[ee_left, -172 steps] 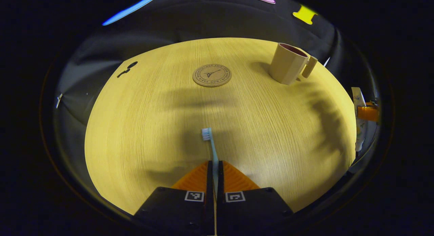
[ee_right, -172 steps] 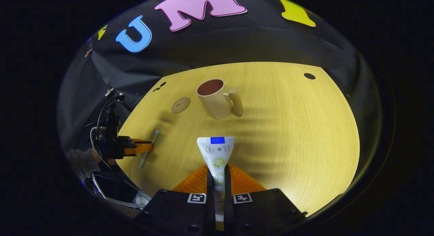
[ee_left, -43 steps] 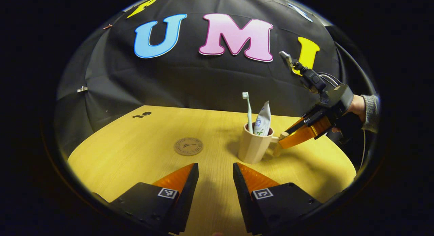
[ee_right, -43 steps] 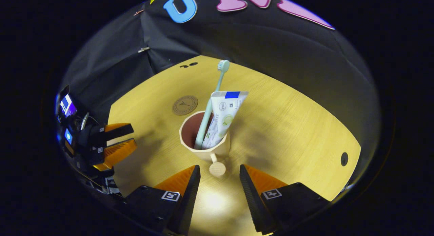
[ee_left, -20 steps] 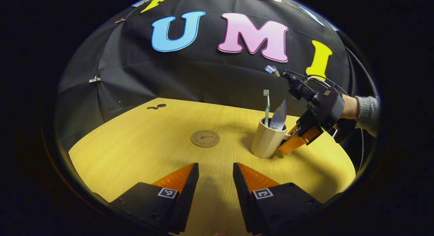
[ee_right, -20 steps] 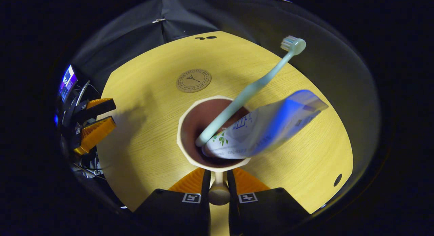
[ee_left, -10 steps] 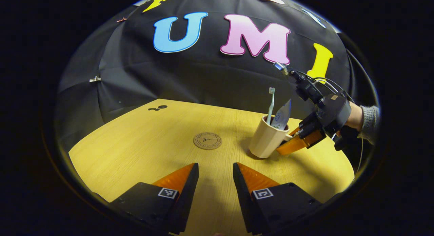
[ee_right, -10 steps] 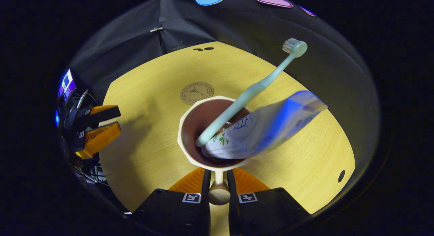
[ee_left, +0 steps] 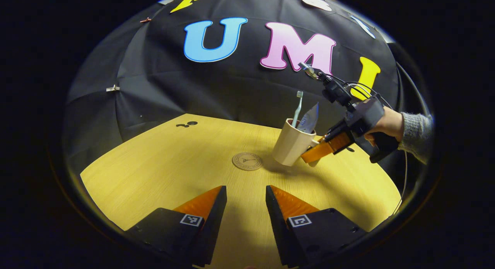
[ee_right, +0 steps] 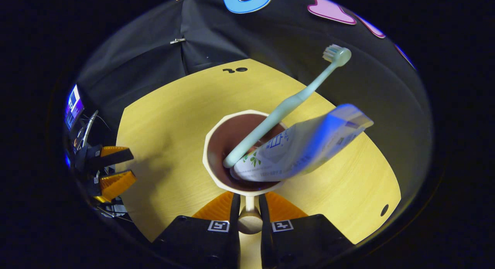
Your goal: Put the toothbrush and toothpaste on the desktop into the cup, then pick up the cup and place it on the coaster on the desktop.
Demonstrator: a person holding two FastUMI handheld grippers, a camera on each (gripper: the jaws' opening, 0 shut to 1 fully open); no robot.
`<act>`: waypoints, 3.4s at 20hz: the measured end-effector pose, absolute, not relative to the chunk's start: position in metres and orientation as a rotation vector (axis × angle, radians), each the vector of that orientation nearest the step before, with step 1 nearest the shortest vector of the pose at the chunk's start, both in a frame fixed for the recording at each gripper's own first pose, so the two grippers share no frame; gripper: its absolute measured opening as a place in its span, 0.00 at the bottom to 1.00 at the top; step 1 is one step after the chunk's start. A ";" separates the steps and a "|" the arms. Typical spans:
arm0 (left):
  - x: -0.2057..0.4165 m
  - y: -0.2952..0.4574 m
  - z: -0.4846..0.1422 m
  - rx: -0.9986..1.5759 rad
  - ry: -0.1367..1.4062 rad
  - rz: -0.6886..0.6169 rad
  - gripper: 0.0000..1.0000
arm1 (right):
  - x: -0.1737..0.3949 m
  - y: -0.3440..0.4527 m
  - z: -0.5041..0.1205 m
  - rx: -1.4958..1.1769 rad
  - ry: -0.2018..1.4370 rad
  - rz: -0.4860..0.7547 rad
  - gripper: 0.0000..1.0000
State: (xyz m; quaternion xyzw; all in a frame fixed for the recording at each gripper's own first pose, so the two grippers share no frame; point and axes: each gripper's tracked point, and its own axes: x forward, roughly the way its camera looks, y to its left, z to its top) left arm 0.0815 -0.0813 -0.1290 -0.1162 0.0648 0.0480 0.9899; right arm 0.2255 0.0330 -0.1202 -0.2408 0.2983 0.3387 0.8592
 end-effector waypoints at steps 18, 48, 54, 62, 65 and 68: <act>0.053 -0.033 -0.156 -0.307 0.150 0.133 0.66 | 0.260 0.105 -0.135 -0.624 0.706 0.709 0.24; 0.048 -0.007 -0.118 -0.233 0.150 0.187 0.82 | 0.230 0.080 -0.082 -0.538 0.646 0.612 0.97; 0.043 -0.015 -0.078 -0.179 0.123 0.198 0.94 | 0.185 0.070 -0.024 -0.434 0.517 0.617 0.98; 0.044 -0.031 -0.013 -0.136 0.082 0.179 0.98 | 0.116 0.031 0.042 -0.306 0.336 0.584 0.98; 0.043 -0.044 0.012 -0.107 0.063 0.149 0.98 | 0.092 0.018 0.062 -0.259 0.274 0.562 0.98; 0.041 -0.060 0.033 -0.084 0.054 0.105 0.98 | 0.065 0.011 0.080 -0.216 0.234 0.561 0.98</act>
